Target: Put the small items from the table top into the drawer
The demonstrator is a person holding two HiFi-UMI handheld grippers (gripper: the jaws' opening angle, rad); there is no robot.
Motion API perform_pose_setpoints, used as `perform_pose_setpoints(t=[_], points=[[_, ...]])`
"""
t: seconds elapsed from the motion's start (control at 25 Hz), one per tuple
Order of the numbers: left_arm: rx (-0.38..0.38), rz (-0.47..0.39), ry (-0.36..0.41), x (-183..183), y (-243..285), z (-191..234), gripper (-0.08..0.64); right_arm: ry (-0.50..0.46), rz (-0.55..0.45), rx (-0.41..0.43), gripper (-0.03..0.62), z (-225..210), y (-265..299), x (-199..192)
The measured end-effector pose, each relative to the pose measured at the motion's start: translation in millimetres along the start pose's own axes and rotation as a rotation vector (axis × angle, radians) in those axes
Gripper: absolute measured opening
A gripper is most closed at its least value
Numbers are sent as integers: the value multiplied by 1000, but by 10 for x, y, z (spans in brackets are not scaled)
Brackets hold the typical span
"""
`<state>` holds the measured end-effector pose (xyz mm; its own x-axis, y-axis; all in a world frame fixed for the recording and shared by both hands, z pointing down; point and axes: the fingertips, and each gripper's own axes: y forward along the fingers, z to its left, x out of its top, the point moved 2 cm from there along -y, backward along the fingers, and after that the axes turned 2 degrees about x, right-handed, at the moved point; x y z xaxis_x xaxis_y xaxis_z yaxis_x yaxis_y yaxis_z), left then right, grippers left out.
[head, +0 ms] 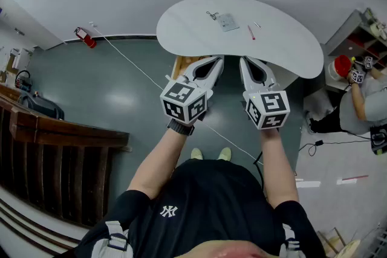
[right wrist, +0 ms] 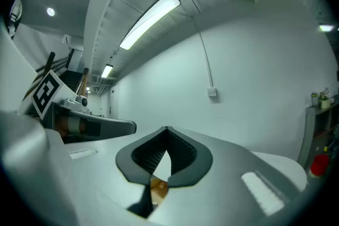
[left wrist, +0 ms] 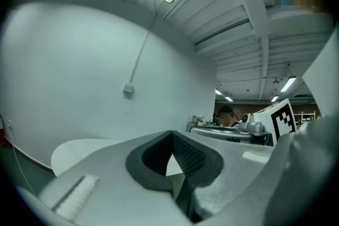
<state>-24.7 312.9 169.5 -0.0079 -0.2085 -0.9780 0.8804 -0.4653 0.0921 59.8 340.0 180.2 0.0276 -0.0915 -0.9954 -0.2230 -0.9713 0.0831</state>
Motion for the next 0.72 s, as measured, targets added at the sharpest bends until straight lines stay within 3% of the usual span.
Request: perform_pose_setpoints(t=[0.44,0.72], points=[[0,7,-10,30,62,-124,0,9,-8,22,23,-88,-134,110],[-3,5,-21,-34,194,-143,0,168,-109,77,25,-355,-213,118]])
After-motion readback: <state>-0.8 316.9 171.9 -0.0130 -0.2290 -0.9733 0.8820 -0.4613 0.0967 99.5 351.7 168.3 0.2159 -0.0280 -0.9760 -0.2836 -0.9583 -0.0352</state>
